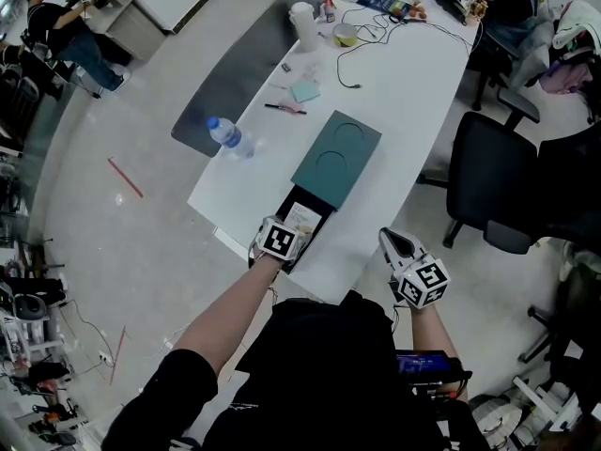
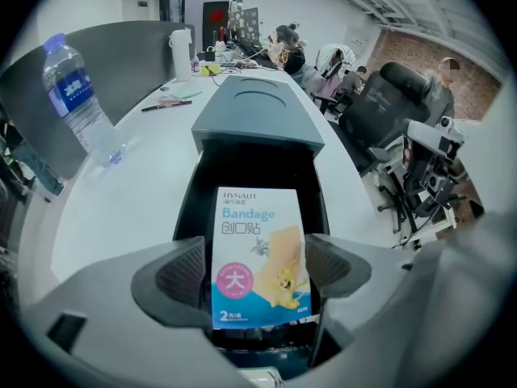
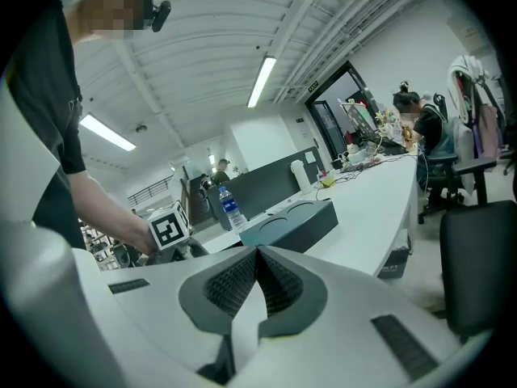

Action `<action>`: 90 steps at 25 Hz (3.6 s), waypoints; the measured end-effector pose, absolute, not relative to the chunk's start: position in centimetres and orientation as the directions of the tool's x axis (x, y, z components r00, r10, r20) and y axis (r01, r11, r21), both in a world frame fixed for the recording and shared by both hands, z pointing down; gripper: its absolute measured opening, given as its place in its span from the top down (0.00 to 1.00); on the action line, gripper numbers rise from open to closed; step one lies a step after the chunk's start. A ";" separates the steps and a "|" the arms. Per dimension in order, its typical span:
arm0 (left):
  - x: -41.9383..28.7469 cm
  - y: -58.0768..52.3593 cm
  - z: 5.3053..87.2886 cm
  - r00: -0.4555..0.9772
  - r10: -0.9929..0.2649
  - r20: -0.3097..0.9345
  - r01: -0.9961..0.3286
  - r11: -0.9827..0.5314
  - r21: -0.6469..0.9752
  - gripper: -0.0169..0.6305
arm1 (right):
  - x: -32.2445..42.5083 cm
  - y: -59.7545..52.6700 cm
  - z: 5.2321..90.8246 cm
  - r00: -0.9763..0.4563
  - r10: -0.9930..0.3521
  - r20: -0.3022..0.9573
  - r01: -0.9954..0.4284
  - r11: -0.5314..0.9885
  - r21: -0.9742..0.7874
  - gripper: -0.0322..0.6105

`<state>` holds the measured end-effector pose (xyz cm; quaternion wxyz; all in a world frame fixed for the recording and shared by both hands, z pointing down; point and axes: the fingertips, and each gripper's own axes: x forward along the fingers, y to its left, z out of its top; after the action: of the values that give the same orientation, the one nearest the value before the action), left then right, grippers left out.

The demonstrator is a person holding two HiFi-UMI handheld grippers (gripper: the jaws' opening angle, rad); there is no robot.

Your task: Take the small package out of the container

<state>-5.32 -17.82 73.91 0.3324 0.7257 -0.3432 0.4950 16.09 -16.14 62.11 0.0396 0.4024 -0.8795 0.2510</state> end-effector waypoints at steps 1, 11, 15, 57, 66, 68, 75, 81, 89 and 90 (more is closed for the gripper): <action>-5.2 -17.8 73.9 0.279 -0.159 0.947 -0.826 -0.542 0.152 0.39 | 16.2 -16.2 62.1 -0.674 -0.687 0.272 -0.727 0.550 -0.411 0.91; -4.8 -18.1 73.9 0.288 -0.110 0.951 -0.804 -0.567 0.178 0.39 | 16.8 -16.6 62.6 -0.685 -0.675 0.273 -0.715 0.554 -0.427 0.91; -5.0 -18.1 73.9 0.275 -0.094 0.957 -0.802 -0.571 0.175 0.41 | 16.8 -16.5 62.8 -0.693 -0.668 0.272 -0.708 0.558 -0.433 0.91; -5.1 -17.3 73.9 0.241 -0.097 0.966 -0.760 -0.637 0.126 0.35 | 17.3 -15.5 63.3 -0.685 -0.672 0.283 -0.713 0.539 -0.448 0.91; -6.1 -17.4 74.9 0.167 -0.090 0.982 -0.782 -0.618 0.076 0.37 | 17.7 -15.5 63.4 -0.679 -0.676 0.287 -0.719 0.530 -0.450 0.91; -6.3 -17.1 74.9 0.162 -0.078 0.984 -0.791 -0.606 0.083 0.38 | 17.8 -15.6 63.4 -0.679 -0.676 0.287 -0.718 0.531 -0.450 0.91; -5.3 -17.7 73.7 0.226 -0.161 0.961 -0.791 -0.606 0.084 0.38 | 18.2 -15.5 63.3 -0.690 -0.665 0.285 -0.711 0.546 -0.443 0.91; -4.4 -18.3 71.8 0.281 -0.224 0.933 -0.796 -0.598 0.097 0.38 | 17.5 -15.7 63.1 -0.714 -0.643 0.277 -0.690 0.578 -0.436 0.91; -5.1 -18.5 68.2 0.300 -0.336 0.893 -0.807 -0.589 0.050 0.38 | 16.5 -15.8 62.0 -0.738 -0.619 0.270 -0.669 0.614 -0.420 0.91; -5.2 -18.6 67.5 0.310 -0.352 0.883 -0.807 -0.588 0.049 0.38 | 16.2 -16.1 61.8 -0.741 -0.616 0.266 -0.665 0.619 -0.417 0.91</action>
<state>-5.18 -18.59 67.55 0.2525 0.7689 -0.3769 0.4506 16.15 -16.06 61.77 0.0485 0.3566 -0.8985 0.2514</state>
